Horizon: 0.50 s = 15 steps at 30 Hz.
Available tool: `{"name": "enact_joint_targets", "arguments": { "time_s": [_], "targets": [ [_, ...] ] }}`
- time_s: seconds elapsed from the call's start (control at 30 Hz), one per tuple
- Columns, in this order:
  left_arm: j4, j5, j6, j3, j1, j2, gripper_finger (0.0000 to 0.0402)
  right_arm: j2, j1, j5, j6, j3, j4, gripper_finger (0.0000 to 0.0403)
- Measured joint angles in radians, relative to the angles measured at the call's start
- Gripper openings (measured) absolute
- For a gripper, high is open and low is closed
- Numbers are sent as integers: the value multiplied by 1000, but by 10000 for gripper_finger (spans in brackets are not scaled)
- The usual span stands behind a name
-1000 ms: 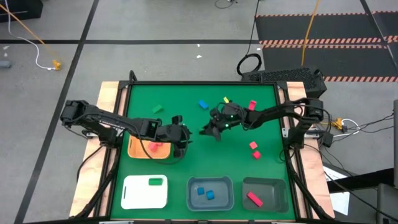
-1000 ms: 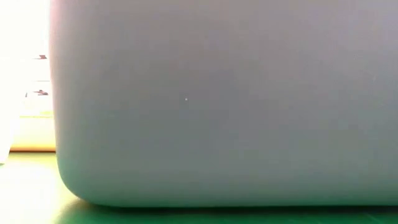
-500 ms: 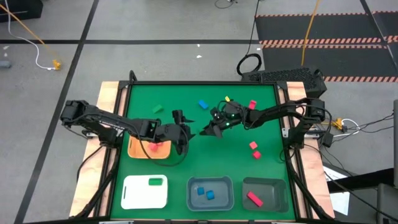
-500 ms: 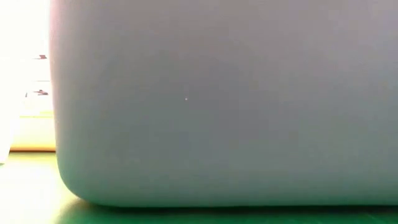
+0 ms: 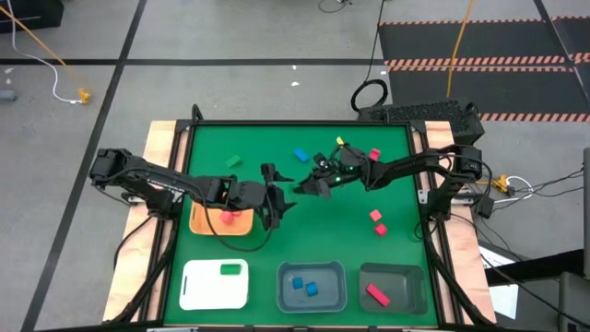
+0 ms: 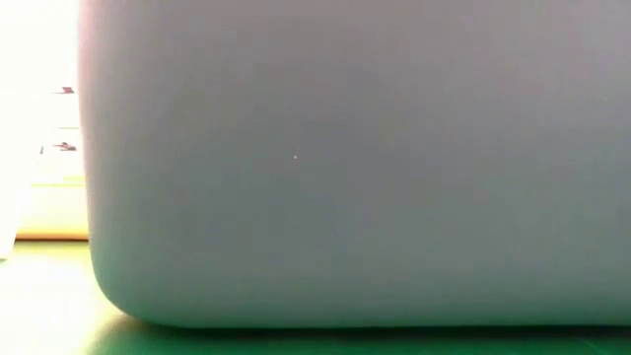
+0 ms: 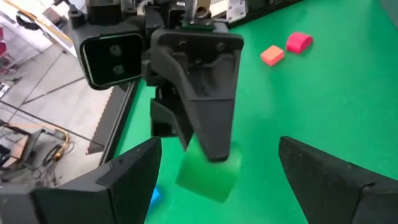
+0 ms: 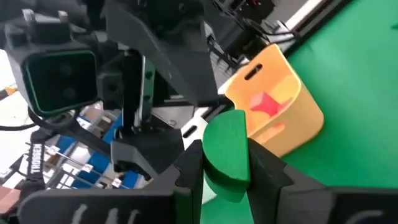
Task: Sort & place blocks by color
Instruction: Put the right green block into the white bin
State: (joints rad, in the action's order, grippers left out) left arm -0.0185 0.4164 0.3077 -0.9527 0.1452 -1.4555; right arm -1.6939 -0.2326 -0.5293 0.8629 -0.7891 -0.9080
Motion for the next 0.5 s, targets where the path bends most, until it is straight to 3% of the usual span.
{"name": "enact_joint_targets", "arguments": {
  "time_s": [0.5],
  "targets": [
    [-45, -70, 91, 0, -11, 1, 252, -1, 5, -26, 45, 0, -70, 70]
  ]
}}
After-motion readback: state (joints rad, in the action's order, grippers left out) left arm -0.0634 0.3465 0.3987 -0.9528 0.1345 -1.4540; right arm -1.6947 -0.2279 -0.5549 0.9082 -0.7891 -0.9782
